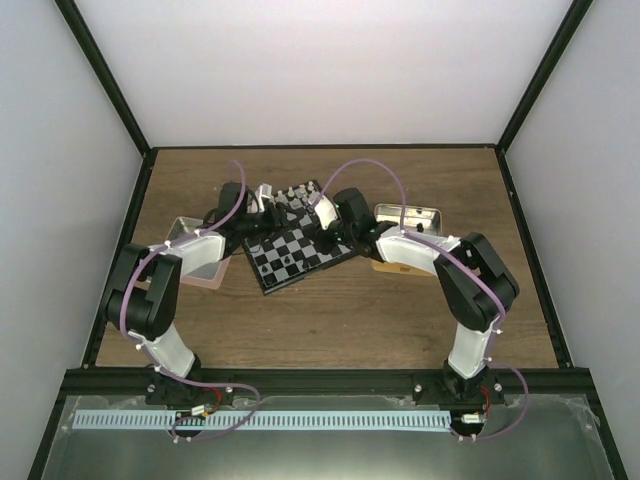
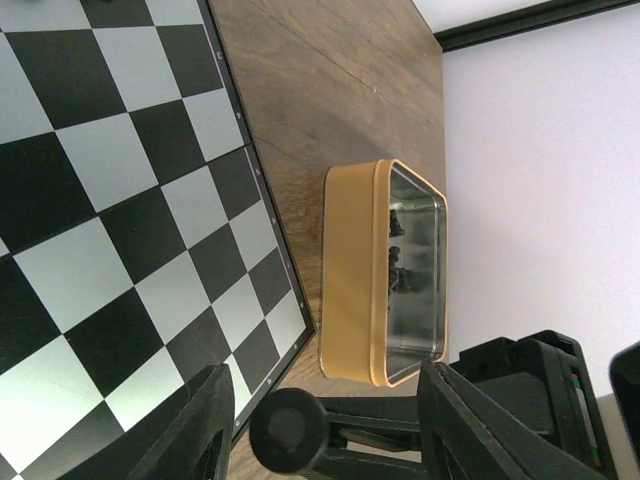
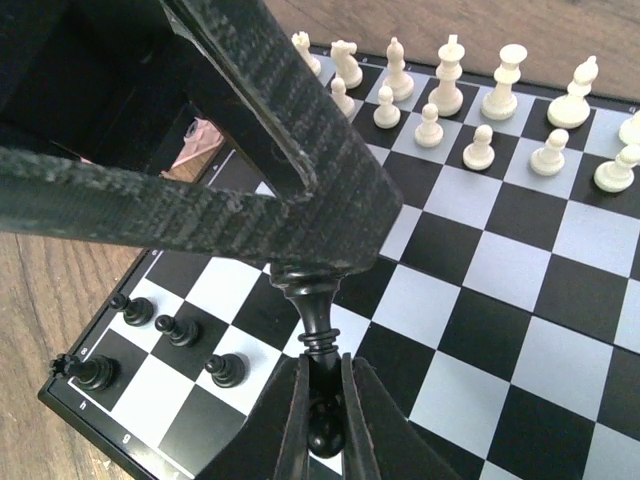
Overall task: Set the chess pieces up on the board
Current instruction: Place the chess piece on the chessboard.
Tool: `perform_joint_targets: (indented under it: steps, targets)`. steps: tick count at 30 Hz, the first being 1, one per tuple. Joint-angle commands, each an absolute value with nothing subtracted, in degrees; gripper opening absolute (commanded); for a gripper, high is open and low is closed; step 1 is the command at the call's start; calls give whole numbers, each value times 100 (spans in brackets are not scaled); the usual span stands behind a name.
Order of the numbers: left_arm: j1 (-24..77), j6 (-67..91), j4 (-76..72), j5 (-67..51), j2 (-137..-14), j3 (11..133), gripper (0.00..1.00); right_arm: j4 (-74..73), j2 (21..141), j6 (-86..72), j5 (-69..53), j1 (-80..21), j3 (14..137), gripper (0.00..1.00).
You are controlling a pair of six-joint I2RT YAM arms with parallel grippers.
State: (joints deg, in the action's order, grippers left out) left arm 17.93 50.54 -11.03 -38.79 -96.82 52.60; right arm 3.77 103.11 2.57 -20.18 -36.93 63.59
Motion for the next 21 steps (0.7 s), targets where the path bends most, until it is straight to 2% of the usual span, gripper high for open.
perform_joint_targets:
  steps: [1,5,13,17,21]
  targets:
    - [1856,4958,-1254,-3994,-9750,5330,50,305,10401,330,-1989,-3684,6537,4]
    - [1869,4931,-1305,-4004,-9841,5271,43,325,10437,312,-1954,-3683,6515,4]
    - [1887,4914,-1305,-4005,-10023,5267,42,390,10507,230,-1821,-3683,6501,4]
    - [1899,4839,-1267,-4050,-10109,5297,24,404,10568,185,-1759,-3683,6503,4]
    - [1931,4709,-1151,-3938,-10169,5329,20,405,10637,175,-1760,-3680,6519,4]
